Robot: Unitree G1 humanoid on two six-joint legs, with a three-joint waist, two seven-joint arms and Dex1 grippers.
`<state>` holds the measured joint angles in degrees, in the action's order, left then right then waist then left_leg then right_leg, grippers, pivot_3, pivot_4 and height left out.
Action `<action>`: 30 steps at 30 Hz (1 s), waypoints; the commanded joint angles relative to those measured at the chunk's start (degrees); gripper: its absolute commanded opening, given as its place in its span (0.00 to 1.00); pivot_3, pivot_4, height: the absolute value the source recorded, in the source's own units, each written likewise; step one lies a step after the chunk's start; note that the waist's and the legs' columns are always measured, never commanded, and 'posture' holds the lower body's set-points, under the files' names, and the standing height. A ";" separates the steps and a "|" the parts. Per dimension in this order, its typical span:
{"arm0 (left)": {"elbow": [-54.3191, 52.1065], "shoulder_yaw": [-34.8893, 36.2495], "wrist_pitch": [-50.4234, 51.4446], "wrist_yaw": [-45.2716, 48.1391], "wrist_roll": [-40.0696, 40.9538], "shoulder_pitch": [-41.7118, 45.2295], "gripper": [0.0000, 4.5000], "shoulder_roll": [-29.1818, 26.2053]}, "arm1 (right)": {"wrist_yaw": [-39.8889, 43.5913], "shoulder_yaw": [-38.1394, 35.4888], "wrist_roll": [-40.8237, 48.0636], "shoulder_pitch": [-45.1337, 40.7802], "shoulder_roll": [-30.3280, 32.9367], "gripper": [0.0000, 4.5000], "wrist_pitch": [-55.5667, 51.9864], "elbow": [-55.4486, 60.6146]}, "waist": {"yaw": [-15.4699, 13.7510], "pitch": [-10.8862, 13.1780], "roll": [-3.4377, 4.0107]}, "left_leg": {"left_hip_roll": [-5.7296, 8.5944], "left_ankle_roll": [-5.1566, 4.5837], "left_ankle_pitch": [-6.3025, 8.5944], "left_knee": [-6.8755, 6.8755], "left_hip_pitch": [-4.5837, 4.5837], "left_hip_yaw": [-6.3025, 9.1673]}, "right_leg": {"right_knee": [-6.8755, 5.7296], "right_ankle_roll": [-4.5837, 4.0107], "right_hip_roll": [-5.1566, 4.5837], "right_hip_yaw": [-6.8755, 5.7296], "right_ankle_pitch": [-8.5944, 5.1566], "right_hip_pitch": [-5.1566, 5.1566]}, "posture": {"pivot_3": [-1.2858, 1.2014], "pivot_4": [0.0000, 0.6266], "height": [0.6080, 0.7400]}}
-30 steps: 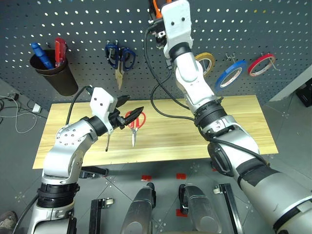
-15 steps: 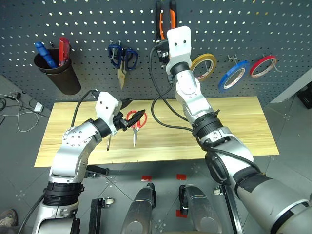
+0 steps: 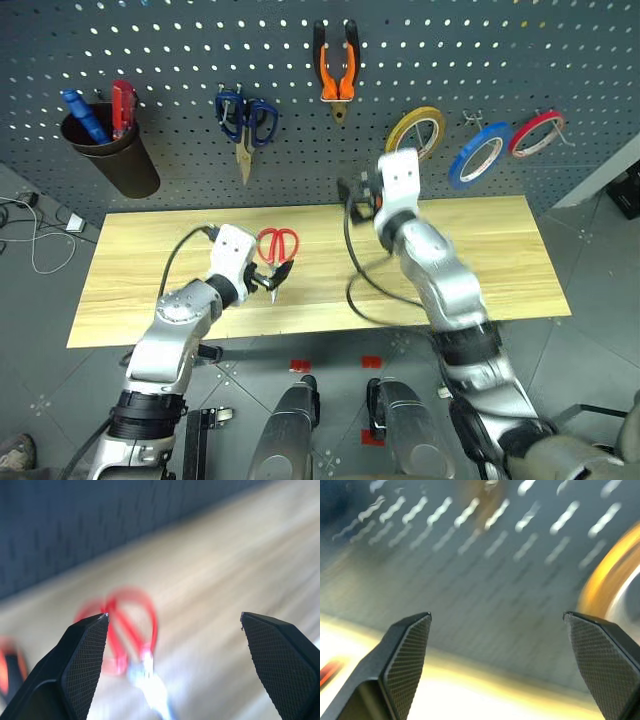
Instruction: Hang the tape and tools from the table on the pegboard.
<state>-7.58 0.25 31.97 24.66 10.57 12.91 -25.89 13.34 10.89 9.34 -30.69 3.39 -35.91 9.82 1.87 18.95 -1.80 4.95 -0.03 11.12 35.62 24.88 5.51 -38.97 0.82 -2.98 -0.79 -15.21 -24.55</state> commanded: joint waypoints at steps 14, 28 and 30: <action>29.07 -3.97 0.93 -16.92 -10.60 12.18 0.99 13.94 | 13.82 6.75 16.17 11.53 12.97 1.00 -21.31 25.55 | -0.38 -0.02 -0.06 | -0.08 -0.02 0.02 0.34 -0.01 0.13 | 0.00 0.30 0.02 -0.29 -0.08 0.26 | 0.51 0.54 1.00; 38.82 -0.84 0.17 -19.54 -9.85 14.36 0.27 15.71 | 18.22 2.24 21.21 8.94 17.28 1.00 -22.61 22.97 | 0.05 -0.25 -0.19 | -0.19 0.00 0.01 0.36 -0.18 0.10 | 0.00 0.44 0.07 -0.35 -0.11 0.45 | 0.50 0.52 1.00; 39.31 -0.73 -0.27 -18.77 -9.75 14.56 0.13 15.29 | 18.38 1.99 21.55 8.93 17.52 1.00 -22.72 22.83 | 0.05 -0.26 -0.18 | -0.23 0.01 0.01 0.35 -0.19 0.09 | 0.00 0.44 0.10 -0.36 -0.11 0.45 | 0.50 0.52 1.00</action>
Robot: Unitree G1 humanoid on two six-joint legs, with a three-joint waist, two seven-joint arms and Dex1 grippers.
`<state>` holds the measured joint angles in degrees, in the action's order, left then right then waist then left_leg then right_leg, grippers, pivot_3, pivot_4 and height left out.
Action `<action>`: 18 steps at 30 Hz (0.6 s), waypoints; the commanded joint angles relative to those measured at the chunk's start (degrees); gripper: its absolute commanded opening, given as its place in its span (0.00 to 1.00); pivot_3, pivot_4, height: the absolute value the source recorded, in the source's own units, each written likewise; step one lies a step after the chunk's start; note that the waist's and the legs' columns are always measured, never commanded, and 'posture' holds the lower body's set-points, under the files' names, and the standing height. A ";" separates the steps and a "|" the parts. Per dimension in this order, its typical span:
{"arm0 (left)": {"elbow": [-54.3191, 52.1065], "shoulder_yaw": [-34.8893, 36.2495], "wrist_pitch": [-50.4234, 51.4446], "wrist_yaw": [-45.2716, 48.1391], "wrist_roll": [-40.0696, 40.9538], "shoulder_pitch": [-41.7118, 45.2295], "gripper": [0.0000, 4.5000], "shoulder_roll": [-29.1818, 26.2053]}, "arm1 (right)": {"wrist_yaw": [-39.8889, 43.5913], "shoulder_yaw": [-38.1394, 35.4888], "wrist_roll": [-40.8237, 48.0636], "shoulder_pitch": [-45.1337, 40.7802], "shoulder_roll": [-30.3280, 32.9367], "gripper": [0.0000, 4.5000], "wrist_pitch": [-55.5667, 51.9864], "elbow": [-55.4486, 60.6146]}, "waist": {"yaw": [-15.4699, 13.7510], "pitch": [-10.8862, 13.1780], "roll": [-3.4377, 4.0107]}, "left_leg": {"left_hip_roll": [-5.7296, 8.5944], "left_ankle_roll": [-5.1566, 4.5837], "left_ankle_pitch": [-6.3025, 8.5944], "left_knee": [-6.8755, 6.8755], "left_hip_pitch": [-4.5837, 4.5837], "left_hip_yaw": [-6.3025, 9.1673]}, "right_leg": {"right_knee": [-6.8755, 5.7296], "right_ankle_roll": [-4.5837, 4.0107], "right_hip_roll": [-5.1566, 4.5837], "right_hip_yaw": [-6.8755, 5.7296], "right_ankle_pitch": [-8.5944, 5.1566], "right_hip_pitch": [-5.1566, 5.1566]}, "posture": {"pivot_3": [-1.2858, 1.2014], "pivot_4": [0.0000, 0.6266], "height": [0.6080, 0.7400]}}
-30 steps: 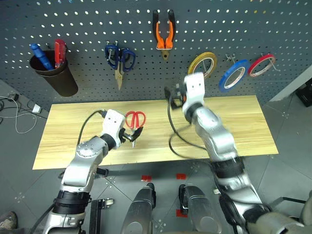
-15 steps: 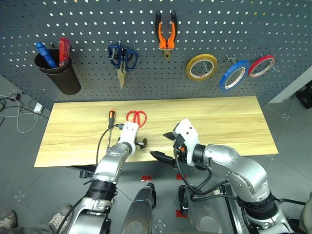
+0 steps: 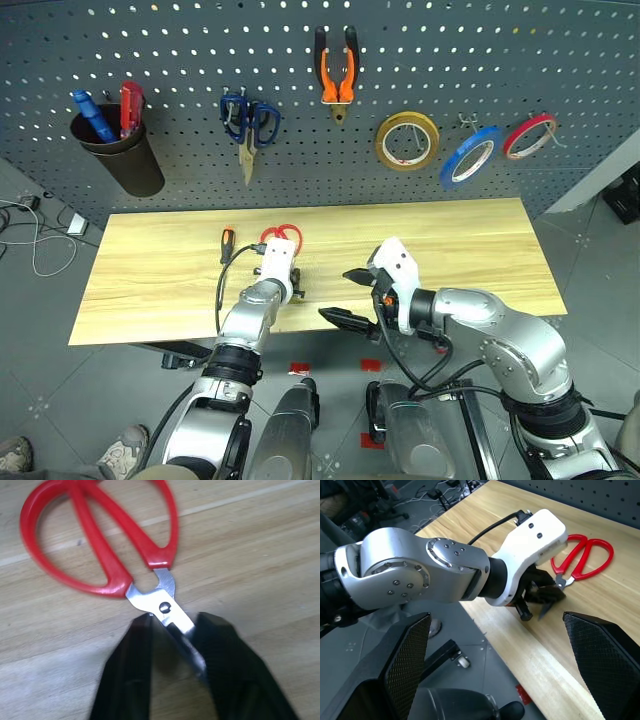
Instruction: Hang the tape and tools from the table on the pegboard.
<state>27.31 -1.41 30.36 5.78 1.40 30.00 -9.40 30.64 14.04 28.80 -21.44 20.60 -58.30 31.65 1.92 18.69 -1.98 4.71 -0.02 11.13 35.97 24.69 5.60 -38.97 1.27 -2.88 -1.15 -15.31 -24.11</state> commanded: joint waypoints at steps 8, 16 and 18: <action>-4.41 -2.11 -9.93 7.71 -2.14 -7.84 0.07 -6.09 | -1.11 0.58 -1.83 -0.62 2.19 1.00 3.36 2.91 | 0.21 0.00 0.01 | -0.01 0.01 0.00 -0.01 0.01 -0.05 | 0.02 -0.01 0.01 0.04 0.01 -0.03 | 0.49 0.51 1.00; -30.05 -1.97 -32.84 7.38 -9.08 -30.70 0.07 -15.63 | -4.62 1.09 -8.29 0.69 1.73 1.00 13.81 7.69 | 0.07 0.01 0.01 | -0.08 0.11 0.07 -0.23 0.19 -0.08 | 0.18 -0.35 0.01 0.10 0.16 -0.28 | 0.49 0.50 1.00; -34.14 -0.50 -36.54 5.39 -11.02 -34.25 0.07 -16.41 | -4.28 0.55 -7.56 1.39 1.70 1.00 14.19 8.86 | -0.29 0.00 0.01 | -0.08 0.02 0.13 -0.23 0.23 -0.07 | 0.39 -0.35 -0.01 0.08 0.16 -0.23 | 0.49 0.50 1.00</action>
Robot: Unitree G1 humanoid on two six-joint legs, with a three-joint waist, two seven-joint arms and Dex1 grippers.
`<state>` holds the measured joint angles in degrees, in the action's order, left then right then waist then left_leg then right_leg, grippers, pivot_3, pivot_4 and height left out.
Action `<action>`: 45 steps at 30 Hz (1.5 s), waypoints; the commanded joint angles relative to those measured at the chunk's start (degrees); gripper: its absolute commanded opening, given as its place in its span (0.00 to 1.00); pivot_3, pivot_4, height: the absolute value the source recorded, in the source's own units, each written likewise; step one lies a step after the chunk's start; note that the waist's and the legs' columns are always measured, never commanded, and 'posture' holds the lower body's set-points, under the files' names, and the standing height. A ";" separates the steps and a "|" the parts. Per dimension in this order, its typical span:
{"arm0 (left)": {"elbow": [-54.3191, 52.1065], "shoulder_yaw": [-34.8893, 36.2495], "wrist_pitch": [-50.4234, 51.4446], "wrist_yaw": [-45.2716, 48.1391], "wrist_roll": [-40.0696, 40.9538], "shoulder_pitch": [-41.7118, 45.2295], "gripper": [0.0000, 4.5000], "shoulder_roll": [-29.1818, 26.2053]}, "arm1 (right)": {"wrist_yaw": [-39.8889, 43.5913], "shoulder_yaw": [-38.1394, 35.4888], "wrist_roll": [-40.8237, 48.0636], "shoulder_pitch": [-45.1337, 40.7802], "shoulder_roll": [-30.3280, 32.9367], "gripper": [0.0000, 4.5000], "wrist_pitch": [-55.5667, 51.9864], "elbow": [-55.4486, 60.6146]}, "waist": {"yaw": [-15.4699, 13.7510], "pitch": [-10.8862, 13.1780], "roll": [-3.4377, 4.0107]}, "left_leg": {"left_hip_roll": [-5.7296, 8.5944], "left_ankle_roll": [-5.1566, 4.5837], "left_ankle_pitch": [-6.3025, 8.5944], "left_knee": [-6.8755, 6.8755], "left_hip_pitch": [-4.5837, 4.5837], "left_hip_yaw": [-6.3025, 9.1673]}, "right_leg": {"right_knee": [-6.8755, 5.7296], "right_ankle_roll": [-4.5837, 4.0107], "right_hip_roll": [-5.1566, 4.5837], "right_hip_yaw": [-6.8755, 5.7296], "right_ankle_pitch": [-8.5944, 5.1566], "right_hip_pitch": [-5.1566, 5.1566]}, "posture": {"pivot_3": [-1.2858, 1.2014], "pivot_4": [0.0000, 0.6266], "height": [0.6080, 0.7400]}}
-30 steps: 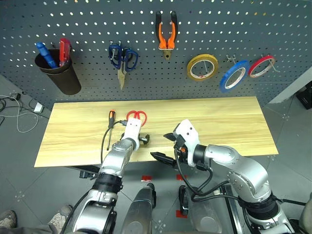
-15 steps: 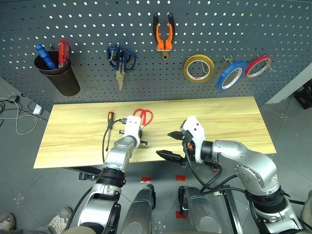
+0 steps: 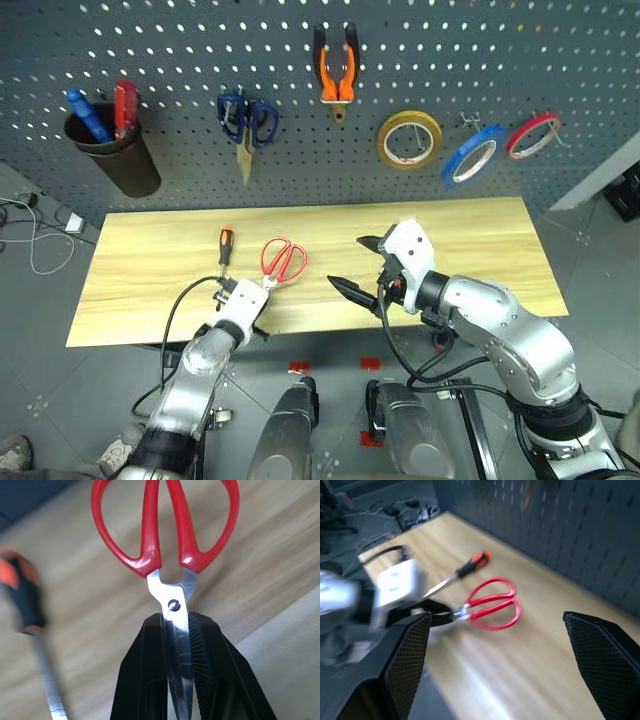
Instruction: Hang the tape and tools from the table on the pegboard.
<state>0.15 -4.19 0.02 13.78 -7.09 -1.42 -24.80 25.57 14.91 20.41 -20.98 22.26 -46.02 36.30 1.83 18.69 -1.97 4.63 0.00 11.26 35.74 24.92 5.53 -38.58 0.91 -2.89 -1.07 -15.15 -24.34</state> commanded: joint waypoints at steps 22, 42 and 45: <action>-12.76 9.88 -1.10 -4.59 -7.57 15.34 0.07 -2.26 | 0.89 -3.93 0.61 -6.12 -3.47 1.00 7.58 -2.69 | -0.06 0.00 0.00 | -0.12 0.03 -0.02 0.14 0.07 -0.05 | 0.40 0.10 0.01 -0.39 0.20 0.20 | 0.49 0.49 1.00; -5.13 10.28 27.81 5.04 8.65 12.29 0.76 8.44 | -3.57 0.45 -1.04 -3.36 -4.27 1.00 -0.89 -1.75 | 0.65 0.00 0.00 | -0.13 0.04 -0.02 0.26 -0.02 -0.18 | 0.04 0.09 0.00 -0.21 0.18 0.12 | 0.49 0.50 1.00; -3.90 14.79 29.34 4.21 11.48 12.01 0.76 7.51 | -5.90 1.98 -0.08 -3.70 -6.66 1.00 -6.75 0.05 | 0.75 0.01 -0.02 | -0.15 -0.12 0.07 0.31 -0.03 -0.17 | -0.20 0.08 0.00 -0.22 0.18 0.05 | 0.49 0.53 1.00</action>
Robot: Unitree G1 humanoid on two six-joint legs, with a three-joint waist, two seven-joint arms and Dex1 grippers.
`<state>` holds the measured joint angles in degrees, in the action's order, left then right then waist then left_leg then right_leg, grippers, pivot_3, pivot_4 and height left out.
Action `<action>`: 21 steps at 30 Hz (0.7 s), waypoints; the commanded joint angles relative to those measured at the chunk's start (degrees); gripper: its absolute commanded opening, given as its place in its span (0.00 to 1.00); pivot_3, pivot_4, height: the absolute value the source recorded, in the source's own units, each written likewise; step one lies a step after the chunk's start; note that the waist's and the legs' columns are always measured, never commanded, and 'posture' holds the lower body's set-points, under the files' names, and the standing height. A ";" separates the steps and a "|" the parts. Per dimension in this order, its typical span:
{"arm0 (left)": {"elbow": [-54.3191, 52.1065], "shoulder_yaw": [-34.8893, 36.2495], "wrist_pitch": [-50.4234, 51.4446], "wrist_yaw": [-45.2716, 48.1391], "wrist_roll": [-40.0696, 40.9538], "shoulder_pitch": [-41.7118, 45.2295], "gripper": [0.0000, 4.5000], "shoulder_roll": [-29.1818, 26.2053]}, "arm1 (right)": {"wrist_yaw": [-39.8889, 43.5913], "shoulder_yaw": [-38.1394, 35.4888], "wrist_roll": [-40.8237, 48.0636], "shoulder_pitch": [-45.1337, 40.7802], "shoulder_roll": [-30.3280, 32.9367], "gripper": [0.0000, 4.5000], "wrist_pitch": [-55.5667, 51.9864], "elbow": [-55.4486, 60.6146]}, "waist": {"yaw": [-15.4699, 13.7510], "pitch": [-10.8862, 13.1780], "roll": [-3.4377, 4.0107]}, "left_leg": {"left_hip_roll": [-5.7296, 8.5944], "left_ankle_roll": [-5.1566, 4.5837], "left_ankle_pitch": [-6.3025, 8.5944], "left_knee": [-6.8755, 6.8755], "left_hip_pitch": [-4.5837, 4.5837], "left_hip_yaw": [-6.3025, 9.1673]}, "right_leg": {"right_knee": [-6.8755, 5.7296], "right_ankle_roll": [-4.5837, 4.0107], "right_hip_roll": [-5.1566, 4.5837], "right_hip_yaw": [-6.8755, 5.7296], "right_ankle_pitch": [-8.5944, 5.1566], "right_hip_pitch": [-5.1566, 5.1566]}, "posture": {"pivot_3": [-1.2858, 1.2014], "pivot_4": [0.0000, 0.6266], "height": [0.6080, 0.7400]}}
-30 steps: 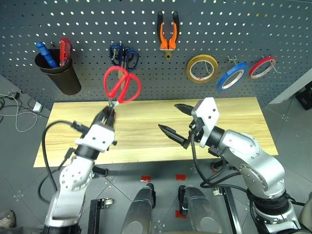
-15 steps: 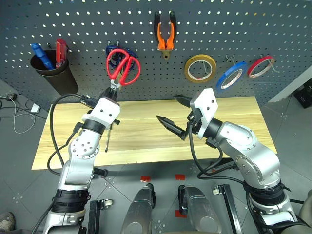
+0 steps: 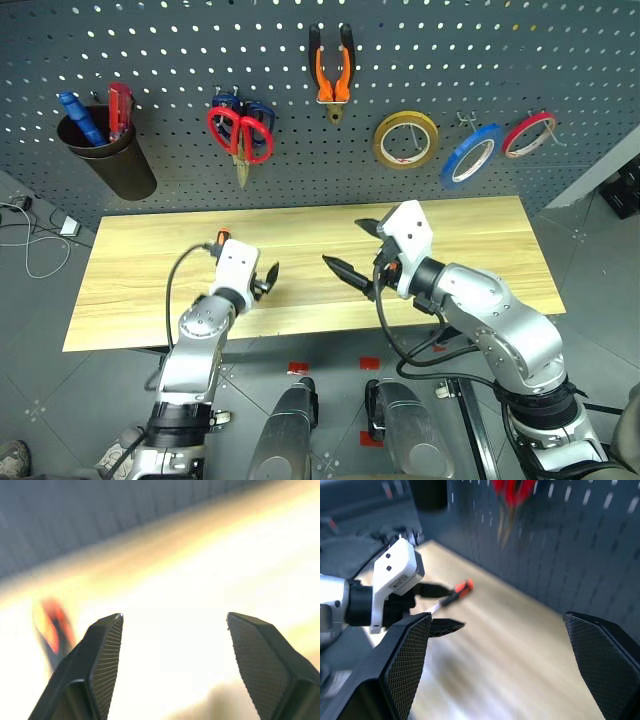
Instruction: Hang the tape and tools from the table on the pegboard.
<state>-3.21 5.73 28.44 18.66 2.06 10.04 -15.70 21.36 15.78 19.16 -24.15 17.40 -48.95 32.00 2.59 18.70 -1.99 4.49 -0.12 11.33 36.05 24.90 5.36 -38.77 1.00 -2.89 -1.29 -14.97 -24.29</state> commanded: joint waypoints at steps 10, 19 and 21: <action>21.98 11.21 5.21 3.11 8.08 15.40 0.99 -11.15 | -4.28 3.31 3.39 -8.46 -7.90 1.00 -16.52 5.25 | 0.11 0.19 -0.01 | -0.04 0.08 -0.17 0.05 -0.08 0.04 | -0.12 0.11 0.03 -0.06 -0.06 -0.02 | 0.49 0.67 1.00; 57.81 8.02 -4.03 4.49 5.03 35.10 0.99 -13.10 | -4.07 3.92 3.60 -13.64 -9.96 1.00 -21.10 1.74 | 0.57 2.95 -0.56 | 0.01 0.02 -0.10 0.00 0.04 -0.02 | -0.10 -0.10 -0.05 -0.03 0.06 -0.13 | 0.47 0.77 1.00; 62.43 8.67 -5.20 3.31 5.38 37.17 0.99 -13.31 | -3.10 4.34 3.81 -13.92 -8.78 1.00 -21.31 1.83 | 0.72 3.16 -0.56 | 0.00 -0.03 -0.06 -0.03 0.04 -0.08 | -0.07 -0.07 -0.06 0.00 0.04 -0.16 | 0.47 0.77 1.00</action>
<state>55.65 13.99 24.12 22.78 7.54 47.46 -28.58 17.10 19.43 21.65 -37.26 8.55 -70.29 31.80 3.31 21.86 -2.55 4.48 -0.15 11.30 36.00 24.93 5.26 -38.84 0.98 -2.96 -1.28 -14.98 -24.47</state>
